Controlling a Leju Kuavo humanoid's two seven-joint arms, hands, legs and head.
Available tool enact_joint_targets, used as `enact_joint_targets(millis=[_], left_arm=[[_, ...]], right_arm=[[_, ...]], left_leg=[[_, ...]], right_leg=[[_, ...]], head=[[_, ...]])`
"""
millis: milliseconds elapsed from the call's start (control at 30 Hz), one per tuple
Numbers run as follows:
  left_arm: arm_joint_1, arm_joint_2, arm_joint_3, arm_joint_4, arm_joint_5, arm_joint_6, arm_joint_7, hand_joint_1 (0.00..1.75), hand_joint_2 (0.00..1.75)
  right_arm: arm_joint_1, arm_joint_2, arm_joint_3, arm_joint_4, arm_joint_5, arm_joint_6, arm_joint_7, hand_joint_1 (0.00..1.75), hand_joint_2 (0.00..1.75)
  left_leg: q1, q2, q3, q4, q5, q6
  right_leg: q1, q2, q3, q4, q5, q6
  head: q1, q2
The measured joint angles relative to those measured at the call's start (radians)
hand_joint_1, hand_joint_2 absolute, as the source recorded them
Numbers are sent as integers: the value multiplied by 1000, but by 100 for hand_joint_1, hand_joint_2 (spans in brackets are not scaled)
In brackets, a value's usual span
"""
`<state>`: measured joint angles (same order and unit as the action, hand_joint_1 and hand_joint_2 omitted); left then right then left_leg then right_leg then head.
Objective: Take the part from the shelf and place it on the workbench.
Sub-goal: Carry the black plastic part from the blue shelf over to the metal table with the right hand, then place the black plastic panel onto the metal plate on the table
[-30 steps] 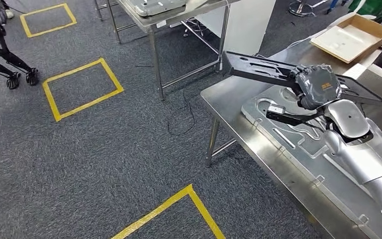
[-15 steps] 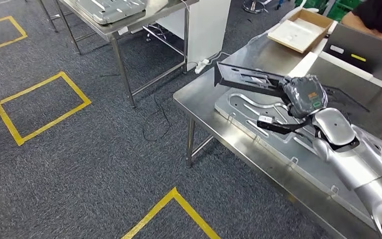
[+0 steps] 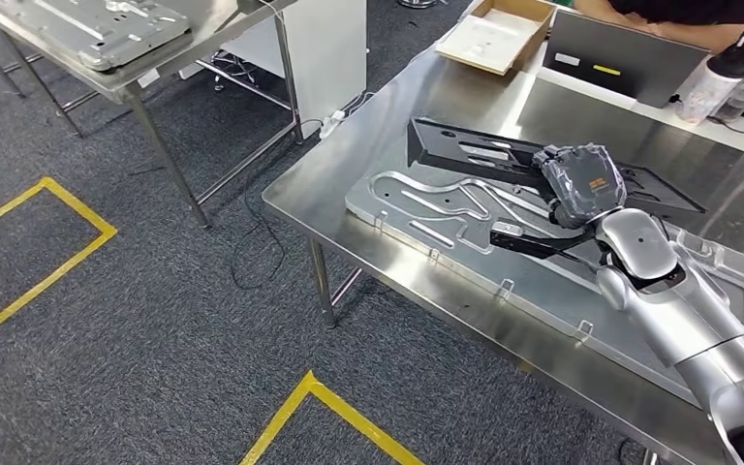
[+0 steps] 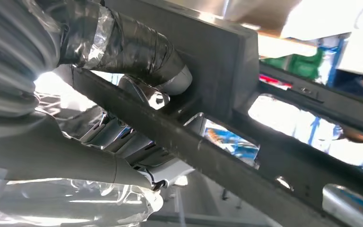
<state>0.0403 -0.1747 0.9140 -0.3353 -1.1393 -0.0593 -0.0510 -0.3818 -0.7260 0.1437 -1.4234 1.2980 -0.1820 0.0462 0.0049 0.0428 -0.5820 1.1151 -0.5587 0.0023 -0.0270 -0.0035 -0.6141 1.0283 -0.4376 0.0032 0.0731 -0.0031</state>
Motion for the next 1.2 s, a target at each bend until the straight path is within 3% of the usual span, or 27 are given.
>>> enact_joint_targets(millis=[67, 100, 133, 200, 267, 333, 400, 467, 567, 633, 667, 800, 900, 933, 967, 1000, 1067, 1133, 1167, 1200], left_arm=[[3, 0, 1, 0, -2, -2, 0, 0, 175], [4, 0, 2, 0, -4, -3, 1, 0, 175], [6, 0, 4, -1, -6, -5, 1, 0, 175], [7, 0, 9, -4, -13, -10, 1, 0, 175], [7, 0, 14, -7, -22, -13, 0, 0, 175], [7, 0, 18, -9, -29, -15, -2, 0, 175], [6, 0, 20, -10, -35, -16, -6, 0, 175], [4, -2, 21, -12, -39, -17, -9, 0, 175], [5, -3, 27, -14, -41, -17, -11, 0, 175], [5, -3, 31, -14, -41, -17, -12, 0, 175], [5, -4, 32, -14, -41, -17, -12, 0, 175], [5, -5, 35, -14, -41, -17, -12, 0, 175], [4, -8, 43, -15, -41, -16, -12, 0, 175], [2, -8, 45, -15, -41, -16, -12, 0, 175], [0, -8, 45, -15, -41, -16, -12, 0, 175], [-1, -8, 46, -15, -41, -16, -12, 0, 175], [-3, -9, 49, -15, -42, -16, -12, 0, 175], [-2, -11, 55, -15, -46, -17, -13, 0, 175], [-1, -11, 61, -15, -48, -17, -14, 0, 175], [0, -11, 66, -15, -51, -18, -15, 0, 175]], right_arm=[[-3, 8, 3, 2, 3, 0, 0, 175, 175], [-3, 13, 7, 4, 6, 0, 0, 175, 175], [-3, 17, 11, 6, 9, 0, 1, 175, 175], [-4, 22, 18, 10, 12, -1, 5, 175, 175], [-3, 22, 20, 13, 2, -4, 8, 175, 175], [4, 17, 20, 14, -15, -9, 9, 175, 175], [16, 5, 18, 14, -26, -12, 7, 175, 175], [28, -9, 12, 14, -32, -13, 6, 175, 175], [32, -14, -1, 14, -36, -16, 3, 175, 175], [39, -12, -3, 15, -36, -16, 3, 175, 175], [42, -12, -3, 15, -36, -15, 3, 175, 175], [45, -11, -3, 16, -36, -13, 3, 175, 175], [49, -11, -3, 17, -35, -6, 4, 175, 175], [51, -10, -3, 18, -34, -4, 4, 175, 175], [53, -11, -3, 20, -33, -2, 4, 175, 175], [54, -11, -3, 21, -32, 3, 4, 175, 175], [50, -11, -3, 23, -31, 19, 5, 175, 175], [46, -7, -1, 30, -28, 46, 6, 175, 175], [46, -4, 2, 38, -26, 58, 6, 175, 175], [46, 0, 6, 48, -24, 67, 6, 175, 175]], left_leg=[[0, -31, -72, 140, -59, 0], [0, -35, -100, 187, -68, 1], [-1, -37, -112, 198, -56, 5], [-4, -53, -83, 107, 18, 18], [-5, -101, -30, -25, 81, 32], [-7, -121, -5, -79, 94, 37], [-9, -98, 1, -89, 98, 41], [-6, -72, 10, -108, 107, 50], [-4, -32, 17, -121, 110, 55], [-3, -8, 17, -119, 107, 55], [-3, -1, 17, -119, 106, 54], [-1, 12, 18, -117, 103, 52], [-3, 52, 22, -102, 82, 28], [-5, 65, 26, -98, 76, 18], [-5, 70, 30, -99, 73, 13], [-3, 61, 31, -92, 65, 7], [2, 13, 8, -31, 24, -2], [5, -29, -56, 102, -42, -3], [4, -35, -90, 166, -64, -2], [3, -36, -111, 200, -67, 2]], right_leg=[[5, 22, 0, 1, 0, -8], [8, 34, 0, 1, -1, -9], [11, 48, 0, 2, -1, -10], [15, 78, 1, 5, -2, -11], [17, 103, -1, 8, -2, -8], [13, 125, -5, 8, -1, 1], [8, 147, -9, 6, 2, 15], [10, 120, -20, 27, -14, 25], [10, 33, -88, 175, -94, 38], [4, 14, -125, 252, -117, 45], [2, 11, -131, 264, -116, 47], [-3, 4, -115, 232, -91, 51], [1, -46, -18, 49, -19, 41], [4, -55, 3, 8, -8, 33], [3, -45, 2, 8, -9, 25], [1, -39, 2, 8, -8, 18], [-1, -28, 3, 5, -7, 3], [3, -19, 3, 6, -8, -7], [6, -13, 3, 6, -8, -9], [10, -7, 3, 6, -9, -10]], head=[[0, 0], [0, 0], [0, 0], [0, 0], [0, 0], [0, 0], [0, 0], [1, 0], [3, 0], [3, 0], [3, 0], [3, 0], [2, 0], [2, 0], [2, 0], [2, 0], [2, 0], [2, 0], [2, 0], [2, 0]])
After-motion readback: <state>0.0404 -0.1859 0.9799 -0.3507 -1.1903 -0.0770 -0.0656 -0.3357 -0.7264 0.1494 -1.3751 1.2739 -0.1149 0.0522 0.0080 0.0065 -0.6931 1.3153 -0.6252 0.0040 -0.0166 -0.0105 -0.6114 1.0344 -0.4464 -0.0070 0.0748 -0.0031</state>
